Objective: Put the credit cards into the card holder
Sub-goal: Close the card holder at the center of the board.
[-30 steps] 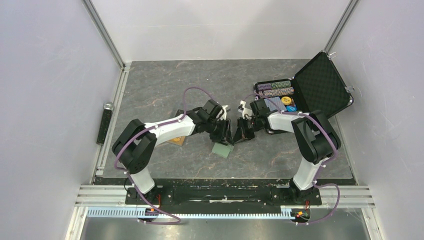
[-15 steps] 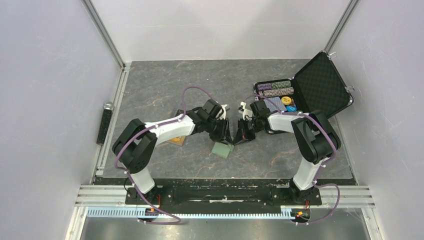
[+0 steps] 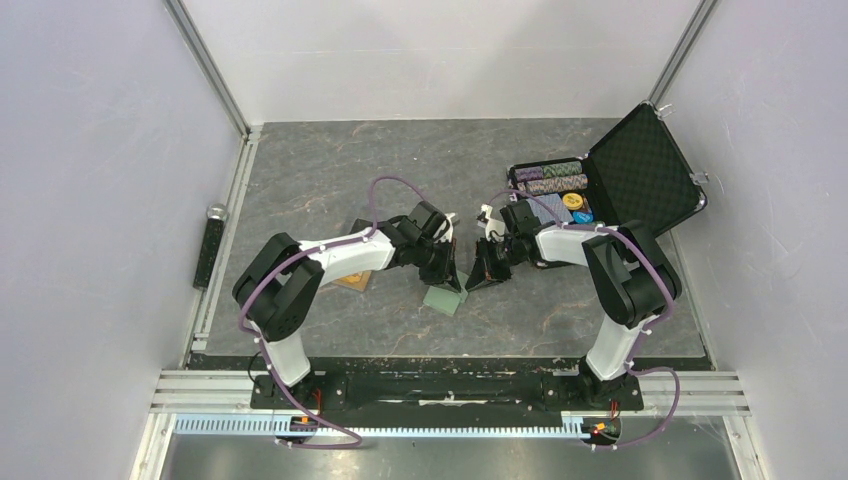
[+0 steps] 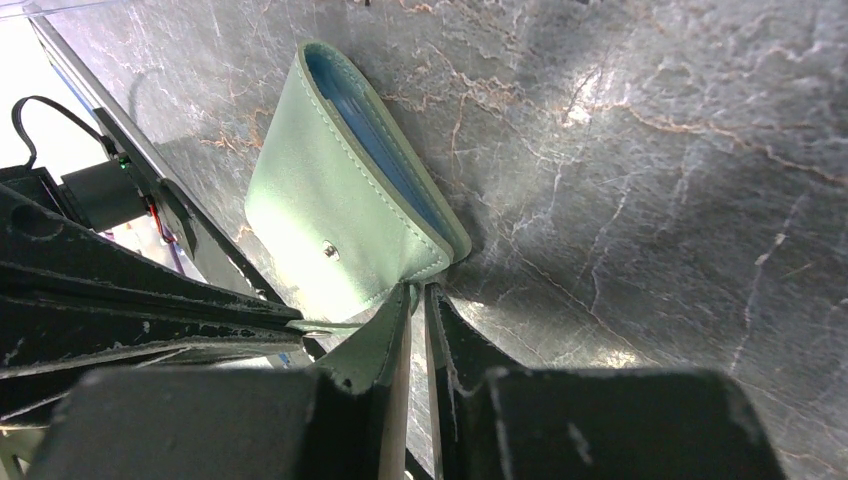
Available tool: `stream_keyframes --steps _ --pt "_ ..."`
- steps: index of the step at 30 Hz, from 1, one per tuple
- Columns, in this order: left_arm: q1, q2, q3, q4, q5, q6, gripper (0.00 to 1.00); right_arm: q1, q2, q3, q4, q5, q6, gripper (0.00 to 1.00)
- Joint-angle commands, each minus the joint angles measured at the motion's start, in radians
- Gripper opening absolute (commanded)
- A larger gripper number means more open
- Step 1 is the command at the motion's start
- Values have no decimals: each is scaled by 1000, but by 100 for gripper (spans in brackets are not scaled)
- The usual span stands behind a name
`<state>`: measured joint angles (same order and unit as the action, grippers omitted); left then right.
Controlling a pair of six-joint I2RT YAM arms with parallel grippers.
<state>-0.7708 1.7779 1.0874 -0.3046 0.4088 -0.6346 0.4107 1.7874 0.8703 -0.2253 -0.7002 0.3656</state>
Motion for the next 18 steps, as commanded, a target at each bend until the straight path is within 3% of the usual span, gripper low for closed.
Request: stream_keyframes --steps 1,18 --pt "-1 0 46 -6 -24 19 2 0 -11 -8 2 12 -24 11" --pt "-22 34 132 -189 -190 82 2 0 -40 -13 -18 19 -41 11"
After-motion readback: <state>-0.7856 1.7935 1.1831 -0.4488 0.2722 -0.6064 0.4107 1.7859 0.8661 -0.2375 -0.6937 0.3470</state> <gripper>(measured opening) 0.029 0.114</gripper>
